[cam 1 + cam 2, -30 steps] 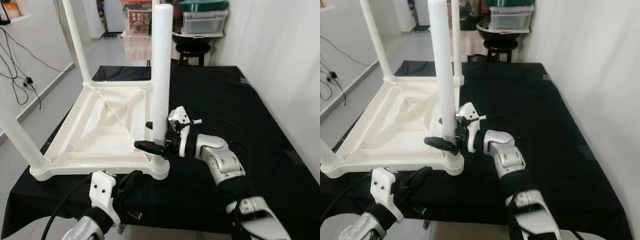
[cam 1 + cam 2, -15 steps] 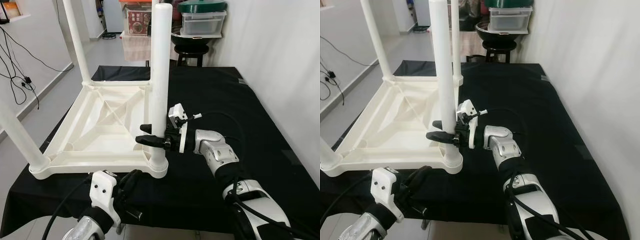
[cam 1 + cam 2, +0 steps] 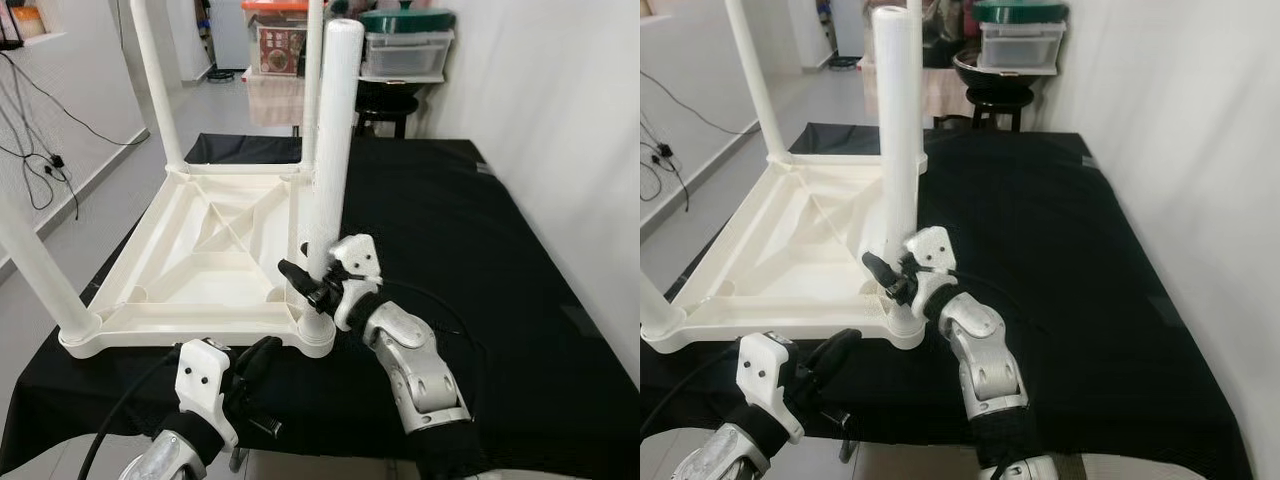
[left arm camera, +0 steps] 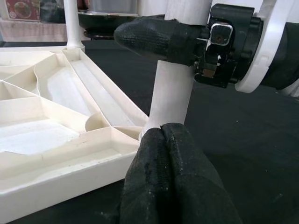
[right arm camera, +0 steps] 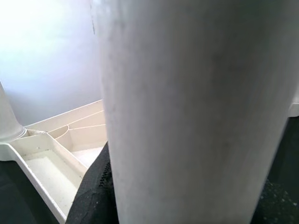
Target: Building children table
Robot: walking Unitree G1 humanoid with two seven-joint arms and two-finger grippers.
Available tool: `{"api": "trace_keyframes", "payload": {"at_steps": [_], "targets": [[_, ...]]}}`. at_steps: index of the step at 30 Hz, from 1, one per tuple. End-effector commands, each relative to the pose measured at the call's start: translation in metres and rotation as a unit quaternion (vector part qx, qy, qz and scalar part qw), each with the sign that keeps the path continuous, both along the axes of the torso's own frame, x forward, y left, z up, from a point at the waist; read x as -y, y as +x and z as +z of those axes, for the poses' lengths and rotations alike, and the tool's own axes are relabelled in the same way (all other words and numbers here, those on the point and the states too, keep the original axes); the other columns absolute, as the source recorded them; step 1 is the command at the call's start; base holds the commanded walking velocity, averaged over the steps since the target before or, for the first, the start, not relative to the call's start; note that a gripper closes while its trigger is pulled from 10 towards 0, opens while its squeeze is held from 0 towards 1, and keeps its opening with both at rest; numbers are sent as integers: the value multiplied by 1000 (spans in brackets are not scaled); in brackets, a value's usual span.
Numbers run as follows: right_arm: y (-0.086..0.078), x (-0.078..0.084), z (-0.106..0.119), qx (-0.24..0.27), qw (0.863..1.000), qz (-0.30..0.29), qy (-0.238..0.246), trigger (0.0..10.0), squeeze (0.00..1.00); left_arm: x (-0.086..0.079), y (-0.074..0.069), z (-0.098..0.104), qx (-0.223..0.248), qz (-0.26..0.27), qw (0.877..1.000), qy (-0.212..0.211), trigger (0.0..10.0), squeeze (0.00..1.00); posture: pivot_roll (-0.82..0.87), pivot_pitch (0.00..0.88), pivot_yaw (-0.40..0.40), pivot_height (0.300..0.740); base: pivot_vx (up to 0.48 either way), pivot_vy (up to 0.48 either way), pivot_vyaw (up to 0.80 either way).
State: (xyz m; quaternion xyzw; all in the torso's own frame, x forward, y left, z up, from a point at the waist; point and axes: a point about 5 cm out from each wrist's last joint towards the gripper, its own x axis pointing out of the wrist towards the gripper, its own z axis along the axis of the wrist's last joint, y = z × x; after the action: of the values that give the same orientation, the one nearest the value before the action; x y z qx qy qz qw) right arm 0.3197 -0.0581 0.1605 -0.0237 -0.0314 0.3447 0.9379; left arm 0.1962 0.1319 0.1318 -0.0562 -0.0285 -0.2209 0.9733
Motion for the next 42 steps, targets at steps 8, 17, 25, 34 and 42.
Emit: {"api": "trace_keyframes", "payload": {"at_steps": [8, 17, 25, 34, 42], "targets": [[7, -1, -19, -55, 997, 45, -2, 10000, 1000, -4, 6, -6, -6, 7, 1000, 11, 10000, 0, -15, 0, -11, 740, 0, 0, 0], [18, 1, 7, -37, 980, 193, 0, 10000, 1000, -8, 12, -15, -16, 12, 1000, 20, 10000, 0, -1, 0, -7, 740, 0, 0, 0], [32, 3, 10, -54, 951, 304, -28, 10000, 0, -7, 14, -17, -15, 29, 999, 20, 10000, 0, 37, 0, -25, 740, 0, 0, 0], [36, 2, 7, -96, 933, 345, -23, 0, 0, -4, 22, -15, -7, 25, 999, 20, 10000, 0, 42, 0, -25, 740, 0, 0, 0], [43, 23, 2, -79, 960, 266, -50, 0, 0, -3, 23, -15, -4, 20, 1000, 18, 10000, 0, 12, 0, -22, 740, 0, 0, 0]]}}
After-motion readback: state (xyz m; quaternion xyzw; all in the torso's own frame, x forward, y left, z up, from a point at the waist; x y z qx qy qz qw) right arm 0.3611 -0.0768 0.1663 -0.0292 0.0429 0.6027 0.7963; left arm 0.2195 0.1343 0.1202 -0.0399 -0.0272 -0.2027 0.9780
